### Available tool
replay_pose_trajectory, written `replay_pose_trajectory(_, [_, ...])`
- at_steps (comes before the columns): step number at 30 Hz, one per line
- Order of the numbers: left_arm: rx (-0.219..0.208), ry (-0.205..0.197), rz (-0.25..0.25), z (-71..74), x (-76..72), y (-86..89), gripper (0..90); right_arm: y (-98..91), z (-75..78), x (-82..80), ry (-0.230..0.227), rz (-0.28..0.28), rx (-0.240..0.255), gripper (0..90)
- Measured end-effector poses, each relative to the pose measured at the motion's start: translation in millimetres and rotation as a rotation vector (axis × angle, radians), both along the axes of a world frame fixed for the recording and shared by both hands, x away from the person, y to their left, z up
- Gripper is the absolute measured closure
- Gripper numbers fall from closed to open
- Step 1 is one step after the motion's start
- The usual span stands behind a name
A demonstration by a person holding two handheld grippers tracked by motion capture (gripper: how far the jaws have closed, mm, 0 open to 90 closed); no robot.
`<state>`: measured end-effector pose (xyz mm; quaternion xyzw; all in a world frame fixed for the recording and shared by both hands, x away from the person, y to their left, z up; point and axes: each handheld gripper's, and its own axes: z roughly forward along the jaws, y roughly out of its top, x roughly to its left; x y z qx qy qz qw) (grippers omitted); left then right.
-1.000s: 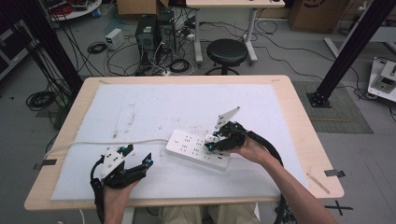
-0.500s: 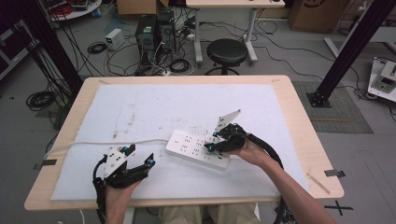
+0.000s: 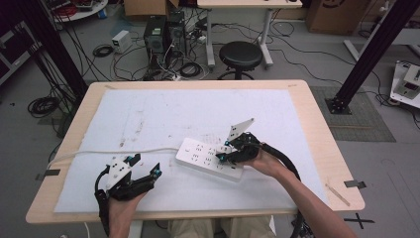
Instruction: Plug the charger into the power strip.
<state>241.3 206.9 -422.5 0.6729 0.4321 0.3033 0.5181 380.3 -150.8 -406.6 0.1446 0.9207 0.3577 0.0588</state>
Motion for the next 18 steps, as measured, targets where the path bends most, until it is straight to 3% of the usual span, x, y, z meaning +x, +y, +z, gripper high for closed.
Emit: replay_pose_trajectory(18, [-0.006, -0.003, 0.007, 2.6, 2.6, 4.2, 24.6, -0.7, -0.1, -0.8, 0.003, -0.012, 0.017, 63.0])
